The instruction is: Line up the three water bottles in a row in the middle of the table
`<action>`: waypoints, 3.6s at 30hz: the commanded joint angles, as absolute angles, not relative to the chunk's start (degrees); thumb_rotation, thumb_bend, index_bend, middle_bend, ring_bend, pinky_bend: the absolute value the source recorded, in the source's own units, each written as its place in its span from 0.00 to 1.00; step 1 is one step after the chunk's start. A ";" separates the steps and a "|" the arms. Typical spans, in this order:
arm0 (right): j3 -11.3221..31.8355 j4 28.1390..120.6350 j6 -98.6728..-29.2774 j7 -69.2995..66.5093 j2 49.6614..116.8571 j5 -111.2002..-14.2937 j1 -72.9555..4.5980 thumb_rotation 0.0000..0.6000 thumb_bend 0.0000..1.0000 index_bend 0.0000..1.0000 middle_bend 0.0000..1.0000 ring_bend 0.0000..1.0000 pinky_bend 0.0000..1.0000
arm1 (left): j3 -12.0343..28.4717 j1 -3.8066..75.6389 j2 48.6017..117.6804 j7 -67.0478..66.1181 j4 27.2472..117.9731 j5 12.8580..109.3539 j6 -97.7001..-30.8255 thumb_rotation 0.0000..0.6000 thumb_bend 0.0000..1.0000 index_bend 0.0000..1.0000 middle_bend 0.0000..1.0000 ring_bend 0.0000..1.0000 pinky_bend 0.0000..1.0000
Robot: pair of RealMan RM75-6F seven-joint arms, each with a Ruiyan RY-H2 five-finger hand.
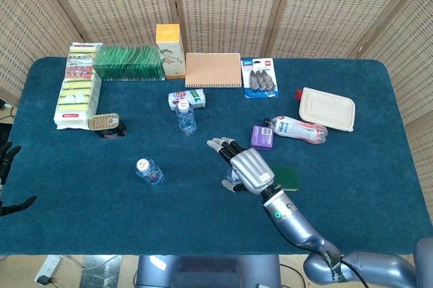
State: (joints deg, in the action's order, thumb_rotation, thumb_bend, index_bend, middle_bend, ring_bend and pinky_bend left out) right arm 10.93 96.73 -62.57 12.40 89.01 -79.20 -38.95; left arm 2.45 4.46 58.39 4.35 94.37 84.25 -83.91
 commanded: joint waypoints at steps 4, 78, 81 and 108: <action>10.72 97.51 -63.12 11.96 88.11 -78.97 -38.42 1.00 0.29 0.07 0.09 0.10 0.50 | 2.20 4.24 58.40 4.13 94.57 84.81 -84.38 1.00 0.07 0.00 0.00 0.00 0.05; -0.91 90.25 -90.77 -13.90 65.29 -93.96 -6.87 0.87 0.02 0.17 0.06 0.01 0.25 | 0.25 31.32 81.16 46.18 73.26 95.06 -62.19 1.00 0.16 0.00 0.00 0.00 0.19; -0.71 90.28 -90.76 -14.26 65.19 -94.02 -6.78 0.87 0.02 0.17 0.06 0.01 0.25 | 0.41 31.83 82.34 44.71 73.34 93.91 -61.21 1.00 0.23 0.00 0.04 0.04 0.28; 0.46 90.53 -90.48 -15.88 64.43 -94.11 -5.99 0.87 0.02 0.17 0.06 0.01 0.25 | 1.34 30.99 88.73 42.04 73.45 94.31 -71.08 1.00 0.40 0.33 0.37 0.29 0.47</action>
